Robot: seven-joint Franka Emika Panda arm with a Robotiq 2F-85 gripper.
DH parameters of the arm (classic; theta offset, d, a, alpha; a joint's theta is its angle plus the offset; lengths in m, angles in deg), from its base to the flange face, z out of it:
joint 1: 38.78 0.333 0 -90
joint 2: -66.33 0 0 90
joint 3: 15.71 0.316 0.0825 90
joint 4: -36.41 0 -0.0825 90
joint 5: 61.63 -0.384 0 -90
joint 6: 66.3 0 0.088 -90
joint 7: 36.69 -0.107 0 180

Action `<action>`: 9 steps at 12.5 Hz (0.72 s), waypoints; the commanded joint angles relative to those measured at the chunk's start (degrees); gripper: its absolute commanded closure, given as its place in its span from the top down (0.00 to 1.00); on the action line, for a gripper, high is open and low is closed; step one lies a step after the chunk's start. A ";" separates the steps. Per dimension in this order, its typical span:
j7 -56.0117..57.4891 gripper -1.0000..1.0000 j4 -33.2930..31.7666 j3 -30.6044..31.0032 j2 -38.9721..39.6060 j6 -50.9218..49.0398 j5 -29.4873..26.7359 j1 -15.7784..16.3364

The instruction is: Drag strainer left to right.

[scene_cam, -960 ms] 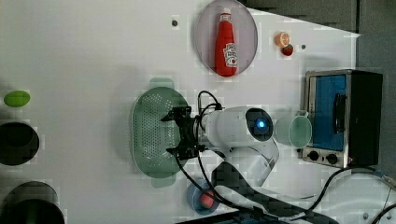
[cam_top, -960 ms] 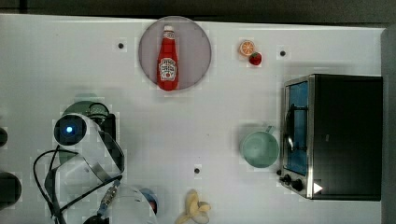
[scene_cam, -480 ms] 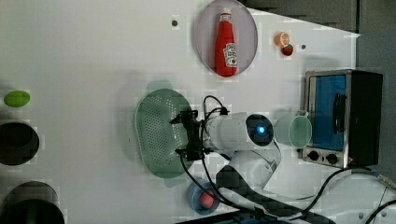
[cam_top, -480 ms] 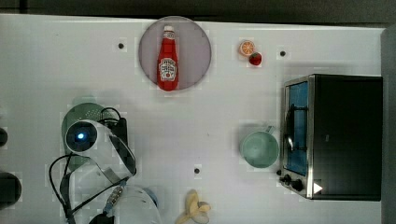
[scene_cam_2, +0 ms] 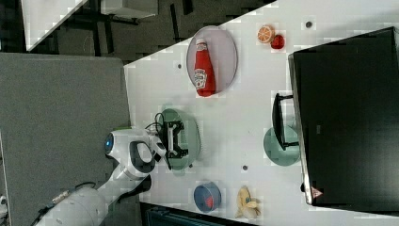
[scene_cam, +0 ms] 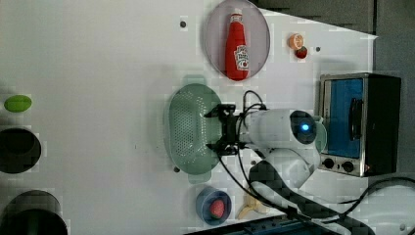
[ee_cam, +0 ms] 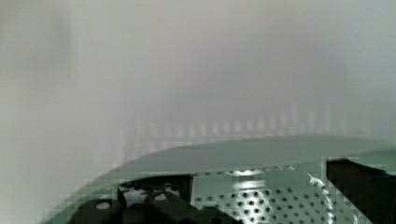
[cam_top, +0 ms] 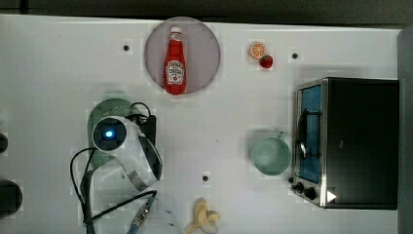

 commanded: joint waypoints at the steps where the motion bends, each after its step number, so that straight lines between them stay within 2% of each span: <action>1: 5.89 1.00 -1.87 -2.32 -0.74 -0.08 0.56 -2.35; 2: 7.25 1.00 -2.10 -3.04 -0.86 -0.09 0.56 -2.82; 3: 10.71 1.00 -2.79 -5.11 -1.89 -0.08 0.56 -4.63; 9: 19.95 1.00 -4.20 -9.35 -3.12 -0.04 0.56 -7.81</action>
